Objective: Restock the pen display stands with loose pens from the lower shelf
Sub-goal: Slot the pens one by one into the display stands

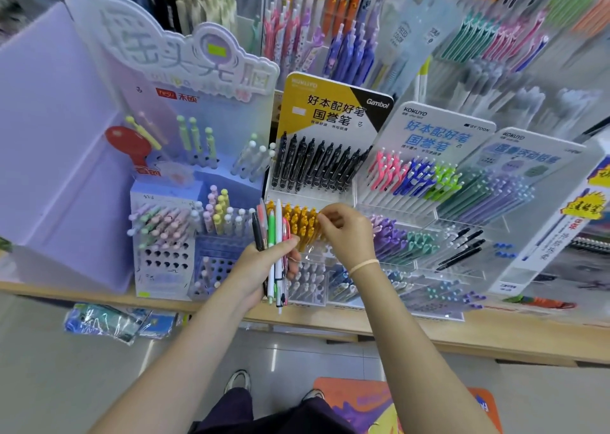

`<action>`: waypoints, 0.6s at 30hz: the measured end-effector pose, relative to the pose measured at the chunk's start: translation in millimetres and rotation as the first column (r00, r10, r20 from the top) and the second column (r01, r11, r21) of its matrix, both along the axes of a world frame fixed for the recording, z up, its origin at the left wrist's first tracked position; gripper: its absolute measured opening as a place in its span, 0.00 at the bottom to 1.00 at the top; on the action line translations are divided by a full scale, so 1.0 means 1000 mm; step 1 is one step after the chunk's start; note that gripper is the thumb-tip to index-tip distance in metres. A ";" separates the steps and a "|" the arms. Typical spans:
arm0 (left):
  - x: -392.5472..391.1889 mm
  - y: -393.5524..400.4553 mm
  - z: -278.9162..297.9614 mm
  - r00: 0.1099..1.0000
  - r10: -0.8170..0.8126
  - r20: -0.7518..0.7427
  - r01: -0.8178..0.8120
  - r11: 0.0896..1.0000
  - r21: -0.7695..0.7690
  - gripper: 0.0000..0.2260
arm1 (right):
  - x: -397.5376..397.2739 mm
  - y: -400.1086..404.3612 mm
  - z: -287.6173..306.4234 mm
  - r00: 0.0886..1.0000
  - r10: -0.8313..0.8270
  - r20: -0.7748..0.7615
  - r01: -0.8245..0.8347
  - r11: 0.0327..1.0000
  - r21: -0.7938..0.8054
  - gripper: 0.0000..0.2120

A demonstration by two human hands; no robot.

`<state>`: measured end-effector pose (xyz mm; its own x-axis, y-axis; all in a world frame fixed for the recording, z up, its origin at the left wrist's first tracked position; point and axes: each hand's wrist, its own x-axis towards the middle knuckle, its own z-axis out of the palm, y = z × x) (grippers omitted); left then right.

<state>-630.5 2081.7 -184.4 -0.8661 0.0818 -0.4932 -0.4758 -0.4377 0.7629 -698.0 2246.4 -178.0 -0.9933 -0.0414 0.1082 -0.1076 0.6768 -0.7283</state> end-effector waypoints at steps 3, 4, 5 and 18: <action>-0.002 0.001 0.003 0.999 -0.046 -0.014 0.046 0.997 0.054 0.08 | -0.002 0.002 0.000 1.000 0.012 0.020 -0.012 1.000 -0.005 0.02; -0.002 0.001 0.004 0.998 -0.057 -0.020 0.058 0.996 0.070 0.08 | -0.003 0.002 0.000 0.999 0.019 0.025 -0.019 1.000 0.002 0.03; -0.002 0.001 0.005 0.997 -0.065 -0.028 0.067 0.994 0.086 0.08 | -0.004 0.002 0.000 0.999 0.034 0.029 -0.034 0.999 0.022 0.03; 0.004 0.003 0.012 0.992 -0.117 -0.057 0.121 0.988 0.092 0.16 | 0.000 0.003 0.011 0.998 0.042 0.051 -0.049 0.990 0.132 0.09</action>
